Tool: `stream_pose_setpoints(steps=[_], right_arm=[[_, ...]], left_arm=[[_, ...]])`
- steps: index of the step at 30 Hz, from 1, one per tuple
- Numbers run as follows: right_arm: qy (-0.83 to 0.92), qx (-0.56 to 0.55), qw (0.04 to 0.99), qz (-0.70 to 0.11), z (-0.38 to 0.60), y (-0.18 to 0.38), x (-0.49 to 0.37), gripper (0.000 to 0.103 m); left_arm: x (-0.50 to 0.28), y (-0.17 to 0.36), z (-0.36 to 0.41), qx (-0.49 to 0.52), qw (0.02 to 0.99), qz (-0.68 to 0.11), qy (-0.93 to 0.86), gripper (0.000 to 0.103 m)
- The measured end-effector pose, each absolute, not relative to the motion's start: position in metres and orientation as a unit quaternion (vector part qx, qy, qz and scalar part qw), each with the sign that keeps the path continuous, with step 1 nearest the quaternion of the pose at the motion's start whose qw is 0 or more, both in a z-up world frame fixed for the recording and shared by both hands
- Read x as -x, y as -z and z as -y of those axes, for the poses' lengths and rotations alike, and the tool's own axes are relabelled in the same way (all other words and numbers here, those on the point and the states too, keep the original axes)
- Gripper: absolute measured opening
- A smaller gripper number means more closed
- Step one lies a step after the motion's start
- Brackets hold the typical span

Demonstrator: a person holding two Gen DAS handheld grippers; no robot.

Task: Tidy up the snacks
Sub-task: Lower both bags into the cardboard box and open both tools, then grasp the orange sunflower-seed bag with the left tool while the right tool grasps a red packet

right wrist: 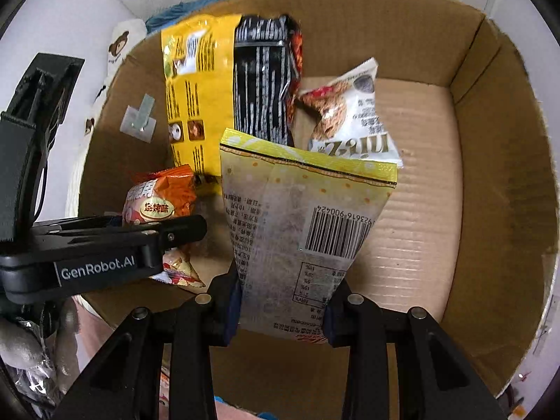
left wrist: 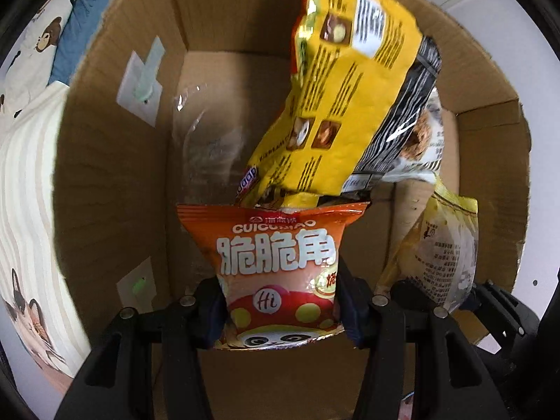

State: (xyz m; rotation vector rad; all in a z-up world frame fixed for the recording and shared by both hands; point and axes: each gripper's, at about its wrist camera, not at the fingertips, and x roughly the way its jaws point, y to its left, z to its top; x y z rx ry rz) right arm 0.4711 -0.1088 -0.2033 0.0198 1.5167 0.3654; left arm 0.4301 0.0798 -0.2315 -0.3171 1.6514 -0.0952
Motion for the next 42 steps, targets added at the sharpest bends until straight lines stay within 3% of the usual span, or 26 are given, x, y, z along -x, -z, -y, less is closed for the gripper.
stream_pose_setpoints(steps=[2, 4, 5, 6, 8, 14, 28, 34, 38, 42], right_arm=[[-0.167, -0.006, 0.691, -0.703, 0.106, 0.213, -0.473, 0.044], [-0.160, 0.005, 0.678, -0.718, 0.102, 0.221, -0.480, 0.068], [-0.157, 0.008, 0.676, -0.720, 0.102, 0.223, -0.481, 0.088], [-0.156, 0.009, 0.675, -0.721, 0.103, 0.223, -0.482, 0.092], [-0.152, 0.002, 0.676, -0.721, 0.105, 0.222, -0.484, 0.092], [-0.145, -0.002, 0.685, -0.714, 0.117, 0.206, -0.490, 0.094], [-0.150, 0.004, 0.762, -0.630, 0.126, 0.117, -0.444, 0.100], [-0.163, -0.022, 0.781, -0.602, 0.132, 0.084, -0.400, 0.100], [-0.164, -0.048, 0.775, -0.608, 0.147, 0.087, -0.353, 0.100], [-0.155, -0.092, 0.745, -0.642, 0.166, 0.116, -0.303, 0.100]], left_arm=[[-0.429, 0.237, -0.079, 0.144, 0.654, -0.742, 0.039, 0.051], [-0.428, 0.240, -0.080, 0.147, 0.650, -0.745, 0.041, 0.054], [-0.429, 0.241, -0.079, 0.145, 0.651, -0.744, 0.041, 0.063], [-0.429, 0.239, -0.079, 0.141, 0.656, -0.740, 0.041, 0.070], [-0.428, 0.236, -0.079, 0.145, 0.660, -0.735, 0.048, 0.079], [-0.428, 0.222, -0.066, 0.130, 0.674, -0.725, 0.051, 0.094], [-0.396, 0.117, -0.070, 0.103, 0.785, -0.609, 0.038, 0.094], [-0.343, 0.072, -0.079, 0.085, 0.830, -0.551, 0.026, 0.094], [-0.289, 0.071, -0.081, 0.055, 0.840, -0.539, 0.015, 0.094], [-0.226, 0.107, -0.080, 0.013, 0.816, -0.578, 0.003, 0.094]])
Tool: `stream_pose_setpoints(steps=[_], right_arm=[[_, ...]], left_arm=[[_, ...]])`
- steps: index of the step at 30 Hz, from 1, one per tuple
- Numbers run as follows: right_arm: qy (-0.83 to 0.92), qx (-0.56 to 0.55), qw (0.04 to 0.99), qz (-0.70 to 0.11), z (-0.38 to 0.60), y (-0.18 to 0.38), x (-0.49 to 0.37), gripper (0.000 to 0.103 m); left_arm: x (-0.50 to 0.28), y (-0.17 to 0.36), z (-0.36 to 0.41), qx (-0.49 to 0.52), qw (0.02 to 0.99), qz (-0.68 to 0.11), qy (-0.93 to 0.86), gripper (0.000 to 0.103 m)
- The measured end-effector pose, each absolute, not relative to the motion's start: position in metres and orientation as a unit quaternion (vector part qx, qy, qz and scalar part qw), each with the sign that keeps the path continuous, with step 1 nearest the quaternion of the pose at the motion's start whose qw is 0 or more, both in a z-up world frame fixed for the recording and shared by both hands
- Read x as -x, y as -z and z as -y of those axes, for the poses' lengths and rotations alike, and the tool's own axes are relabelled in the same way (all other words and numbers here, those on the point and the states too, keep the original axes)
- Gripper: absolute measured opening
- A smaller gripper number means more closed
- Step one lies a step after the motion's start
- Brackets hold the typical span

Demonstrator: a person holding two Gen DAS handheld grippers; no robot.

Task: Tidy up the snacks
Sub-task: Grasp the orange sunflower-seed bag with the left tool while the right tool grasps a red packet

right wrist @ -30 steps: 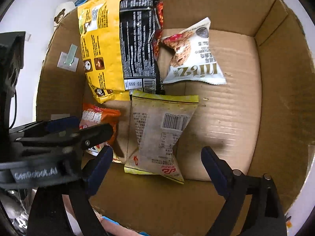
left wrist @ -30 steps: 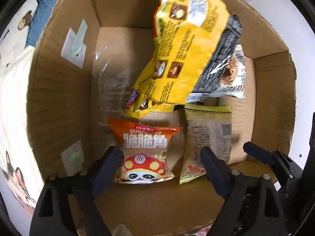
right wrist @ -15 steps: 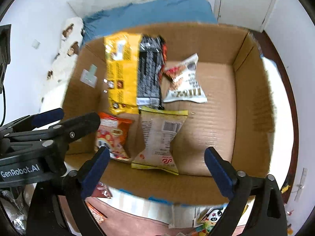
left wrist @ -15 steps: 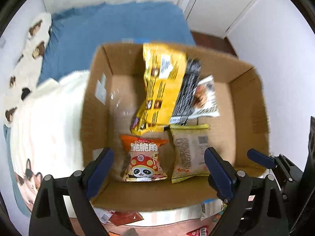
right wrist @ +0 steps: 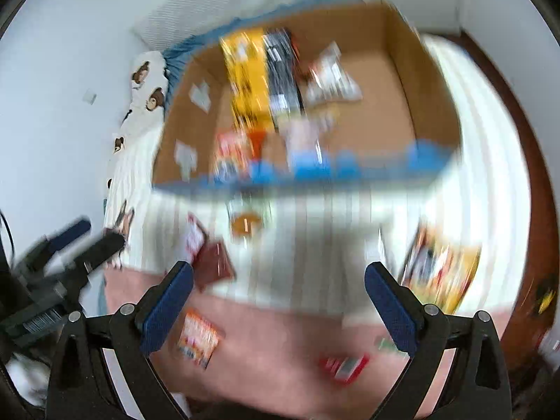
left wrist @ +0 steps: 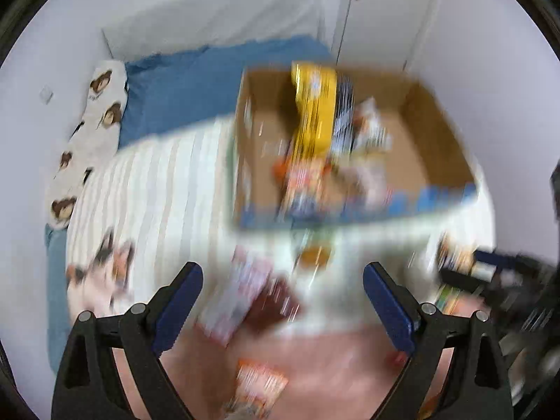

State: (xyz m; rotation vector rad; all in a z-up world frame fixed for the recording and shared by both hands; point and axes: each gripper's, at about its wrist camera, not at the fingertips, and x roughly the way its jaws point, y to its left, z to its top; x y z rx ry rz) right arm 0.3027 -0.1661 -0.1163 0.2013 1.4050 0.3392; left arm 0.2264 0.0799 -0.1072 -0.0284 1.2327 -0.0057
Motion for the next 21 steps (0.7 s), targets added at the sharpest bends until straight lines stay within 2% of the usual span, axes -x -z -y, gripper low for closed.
stream_pose_setpoints(steps=[4, 7, 11, 13, 14, 15, 16, 17, 18, 21], right_arm=[[-0.124, -0.144, 0.704, -0.684, 0.187, 0.161, -0.252, 0.100], [-0.092, -0.184, 0.668, -0.715, 0.204, 0.201, -0.222, 0.100], [-0.047, -0.219, 0.638, -0.736, 0.222, 0.246, -0.197, 0.098], [-0.036, -0.227, 0.631, -0.741, 0.224, 0.261, -0.190, 0.090], [-0.030, -0.229, 0.628, -0.743, 0.224, 0.269, -0.189, 0.080], [-0.026, -0.230, 0.627, -0.744, 0.224, 0.275, -0.188, 0.069], [-0.023, -0.223, 0.627, -0.746, 0.222, 0.280, -0.188, 0.066], [-0.022, -0.216, 0.628, -0.747, 0.220, 0.283, -0.188, 0.059], [-0.021, -0.204, 0.633, -0.747, 0.216, 0.284, -0.188, 0.049], [-0.045, -0.164, 0.638, -0.751, 0.200, 0.285, -0.192, 0.045]], left_arm=[[-0.168, 0.176, -0.088, -0.024, 0.758, -0.652, -0.004, 0.094], [-0.140, 0.225, -0.095, -0.013, 0.706, -0.708, -0.001, 0.094], [-0.122, 0.278, -0.095, -0.035, 0.664, -0.747, -0.004, 0.094], [-0.121, 0.296, -0.092, -0.045, 0.653, -0.756, -0.003, 0.094], [-0.123, 0.301, -0.092, -0.043, 0.650, -0.759, -0.001, 0.092], [-0.125, 0.305, -0.092, -0.035, 0.650, -0.759, -0.002, 0.087], [-0.126, 0.307, -0.093, -0.024, 0.652, -0.758, -0.004, 0.074], [-0.129, 0.306, -0.094, -0.010, 0.654, -0.757, -0.003, 0.064], [-0.131, 0.303, -0.096, 0.014, 0.656, -0.755, -0.004, 0.062], [-0.138, 0.295, -0.106, 0.102, 0.652, -0.752, 0.004, 0.061]])
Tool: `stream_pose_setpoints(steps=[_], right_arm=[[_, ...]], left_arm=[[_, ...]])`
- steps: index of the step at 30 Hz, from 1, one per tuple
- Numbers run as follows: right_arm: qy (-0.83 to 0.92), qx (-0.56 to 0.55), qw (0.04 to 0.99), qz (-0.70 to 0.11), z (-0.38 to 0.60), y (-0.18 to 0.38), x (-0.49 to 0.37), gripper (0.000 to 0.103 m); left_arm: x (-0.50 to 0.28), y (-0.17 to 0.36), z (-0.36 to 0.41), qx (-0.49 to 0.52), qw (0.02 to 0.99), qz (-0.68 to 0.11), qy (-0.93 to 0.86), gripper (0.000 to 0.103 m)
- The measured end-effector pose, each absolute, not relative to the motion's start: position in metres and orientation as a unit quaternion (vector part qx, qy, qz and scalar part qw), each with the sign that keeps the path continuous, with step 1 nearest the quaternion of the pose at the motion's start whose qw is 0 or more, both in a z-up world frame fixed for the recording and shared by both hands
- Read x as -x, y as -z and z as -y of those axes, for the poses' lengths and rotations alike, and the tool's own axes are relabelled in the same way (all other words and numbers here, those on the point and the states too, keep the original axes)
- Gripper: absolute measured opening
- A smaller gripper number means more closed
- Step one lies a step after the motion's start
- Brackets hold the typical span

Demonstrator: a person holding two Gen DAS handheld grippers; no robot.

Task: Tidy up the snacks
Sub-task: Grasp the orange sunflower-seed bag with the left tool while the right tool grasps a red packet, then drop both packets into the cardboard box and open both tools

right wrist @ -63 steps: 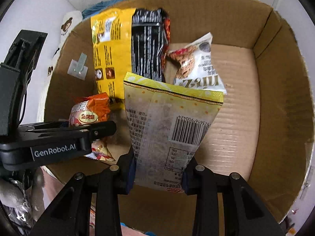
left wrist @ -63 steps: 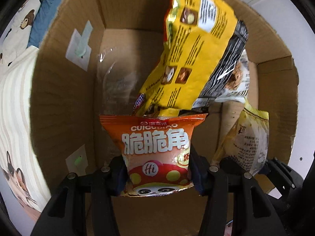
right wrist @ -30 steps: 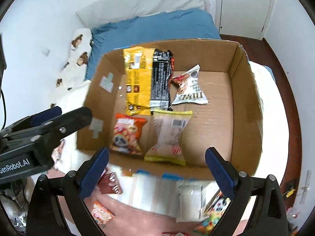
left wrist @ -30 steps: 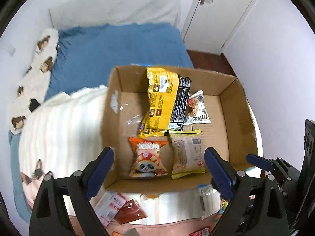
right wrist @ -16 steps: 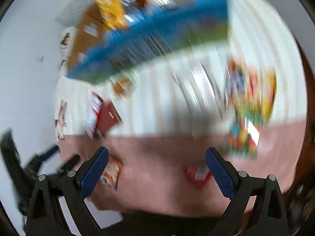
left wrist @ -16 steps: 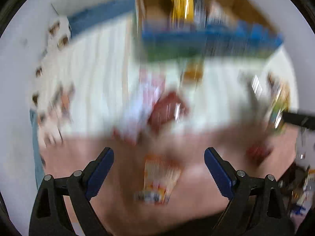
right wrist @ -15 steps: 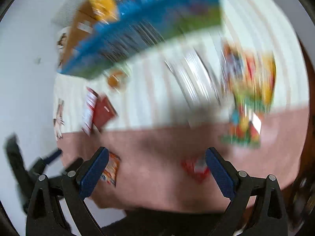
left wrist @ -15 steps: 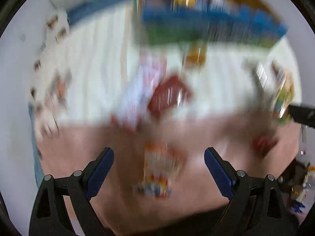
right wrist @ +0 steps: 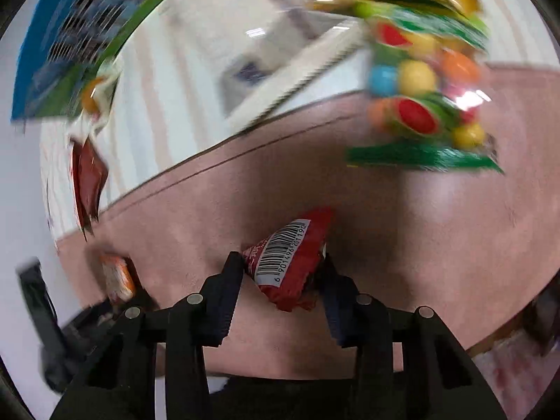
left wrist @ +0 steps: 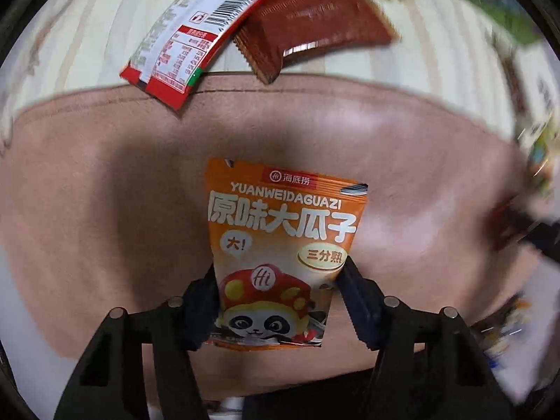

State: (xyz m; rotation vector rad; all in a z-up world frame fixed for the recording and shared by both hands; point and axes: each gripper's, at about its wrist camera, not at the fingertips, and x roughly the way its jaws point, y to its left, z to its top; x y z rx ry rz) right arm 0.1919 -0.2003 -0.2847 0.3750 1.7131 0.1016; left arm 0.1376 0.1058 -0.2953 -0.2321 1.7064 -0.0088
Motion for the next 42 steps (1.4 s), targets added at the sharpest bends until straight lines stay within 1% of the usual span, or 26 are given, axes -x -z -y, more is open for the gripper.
stream_pose_setpoints(steps=[3, 6, 7, 8, 9, 10, 14, 16, 18, 19, 25, 30, 35, 42], right_arm=[[-0.084, -0.094, 0.645, -0.754, 0.174, 0.282, -0.197, 0.044], [-0.106, -0.056, 0.644, -0.756, 0.157, 0.282, -0.196, 0.045], [-0.107, -0.061, 0.643, -0.756, 0.155, 0.283, -0.195, 0.046], [-0.106, -0.069, 0.641, -0.757, 0.154, 0.283, -0.194, 0.050], [-0.105, -0.080, 0.639, -0.758, 0.155, 0.285, -0.193, 0.056], [-0.102, -0.097, 0.636, -0.759, 0.156, 0.286, -0.192, 0.058], [-0.079, -0.136, 0.632, -0.759, 0.164, 0.287, -0.186, 0.059], [-0.068, -0.150, 0.636, -0.754, 0.168, 0.286, -0.180, 0.057], [-0.054, -0.158, 0.644, -0.747, 0.175, 0.283, -0.178, 0.044], [-0.052, -0.161, 0.647, -0.744, 0.176, 0.282, -0.177, 0.044], [-0.065, -0.165, 0.653, -0.737, 0.184, 0.271, -0.172, 0.041], [-0.094, -0.176, 0.660, -0.725, 0.189, 0.244, -0.184, 0.041], [-0.131, -0.185, 0.689, -0.688, 0.190, 0.186, -0.212, 0.041], [-0.167, -0.177, 0.744, -0.622, 0.195, 0.095, -0.283, 0.041]], left_arm=[[-0.142, 0.295, -0.114, 0.155, 0.646, -0.747, 0.000, 0.061], [-0.144, 0.301, -0.115, 0.165, 0.643, -0.748, -0.004, 0.062], [-0.145, 0.304, -0.113, 0.159, 0.640, -0.752, -0.003, 0.062], [-0.144, 0.306, -0.113, 0.153, 0.640, -0.753, -0.001, 0.062], [-0.145, 0.307, -0.111, 0.147, 0.640, -0.754, -0.001, 0.062], [-0.147, 0.308, -0.109, 0.140, 0.639, -0.756, -0.002, 0.062], [-0.146, 0.315, -0.100, 0.117, 0.647, -0.754, -0.009, 0.062], [-0.145, 0.314, -0.097, 0.109, 0.655, -0.748, -0.015, 0.061], [-0.137, 0.308, -0.090, 0.103, 0.661, -0.743, -0.018, 0.057], [-0.133, 0.308, -0.081, 0.103, 0.663, -0.741, -0.019, 0.055], [-0.112, 0.266, -0.066, 0.122, 0.678, -0.725, -0.004, 0.053], [-0.118, 0.220, -0.057, 0.149, 0.699, -0.699, 0.024, 0.053], [-0.147, 0.152, -0.044, 0.168, 0.736, -0.653, 0.062, 0.053], [-0.235, 0.065, -0.050, 0.157, 0.784, -0.593, 0.100, 0.053]])
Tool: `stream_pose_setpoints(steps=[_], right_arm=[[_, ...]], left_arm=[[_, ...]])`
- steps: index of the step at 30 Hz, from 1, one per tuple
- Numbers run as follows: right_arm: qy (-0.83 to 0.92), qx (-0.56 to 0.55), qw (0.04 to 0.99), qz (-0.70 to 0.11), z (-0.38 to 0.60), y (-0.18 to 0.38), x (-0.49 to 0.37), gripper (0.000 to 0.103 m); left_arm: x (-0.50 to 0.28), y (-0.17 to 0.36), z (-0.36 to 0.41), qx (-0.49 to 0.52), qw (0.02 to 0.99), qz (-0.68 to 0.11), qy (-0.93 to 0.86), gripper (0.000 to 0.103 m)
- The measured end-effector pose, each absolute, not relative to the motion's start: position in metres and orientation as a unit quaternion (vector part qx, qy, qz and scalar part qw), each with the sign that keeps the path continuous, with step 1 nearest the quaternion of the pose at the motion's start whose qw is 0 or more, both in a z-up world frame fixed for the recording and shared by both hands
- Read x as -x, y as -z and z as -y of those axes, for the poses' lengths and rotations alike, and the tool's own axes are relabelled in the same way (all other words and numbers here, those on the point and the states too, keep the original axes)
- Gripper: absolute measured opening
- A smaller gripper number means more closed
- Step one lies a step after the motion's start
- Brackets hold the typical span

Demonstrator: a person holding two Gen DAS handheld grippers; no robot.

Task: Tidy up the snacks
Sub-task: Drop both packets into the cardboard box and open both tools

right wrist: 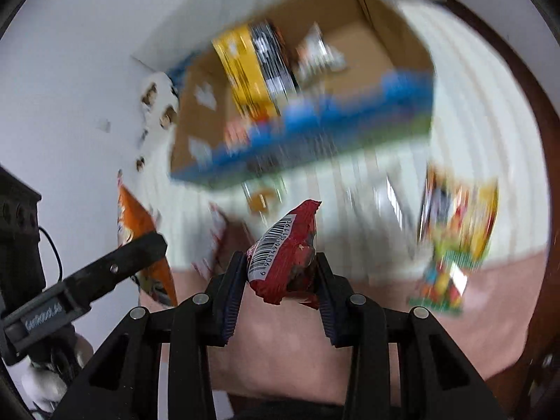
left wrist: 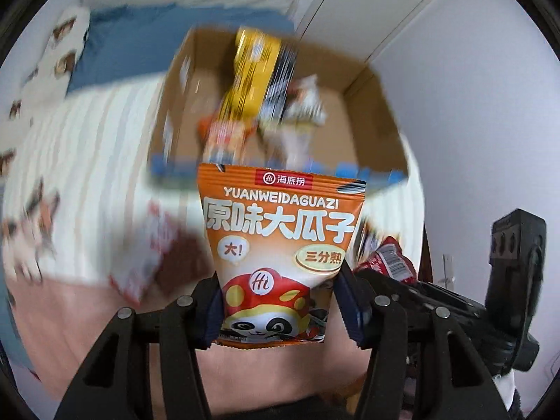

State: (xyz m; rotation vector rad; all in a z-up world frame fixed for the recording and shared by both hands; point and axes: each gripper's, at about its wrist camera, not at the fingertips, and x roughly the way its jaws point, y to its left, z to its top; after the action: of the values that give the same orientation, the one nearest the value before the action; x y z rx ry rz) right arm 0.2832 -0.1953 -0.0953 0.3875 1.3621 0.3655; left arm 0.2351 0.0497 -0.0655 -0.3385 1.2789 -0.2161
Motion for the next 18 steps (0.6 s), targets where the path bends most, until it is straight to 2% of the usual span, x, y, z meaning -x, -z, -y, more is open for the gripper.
stream_pose_setpoints(steps=[6, 11, 18], right_arm=[[-0.141, -0.135, 0.786, -0.587, 0.198, 0.056, -0.368, 0.041], [-0.107, -0.090, 0.791, -0.596, 0.186, 0.068, -0.443, 0.041], [-0.071, -0.043, 0.782, -0.617, 0.183, 0.104, -0.518, 0.041]], left_arm=[[-0.319, 0.051, -0.060, 0.112, 0.805, -0.579, 0.065, 0.053], [-0.393, 0.083, -0.070, 0.064, 0.795, -0.603, 0.028, 0.053], [-0.456, 0.141, -0.086, 0.046, 0.766, -0.641, -0.016, 0.053]])
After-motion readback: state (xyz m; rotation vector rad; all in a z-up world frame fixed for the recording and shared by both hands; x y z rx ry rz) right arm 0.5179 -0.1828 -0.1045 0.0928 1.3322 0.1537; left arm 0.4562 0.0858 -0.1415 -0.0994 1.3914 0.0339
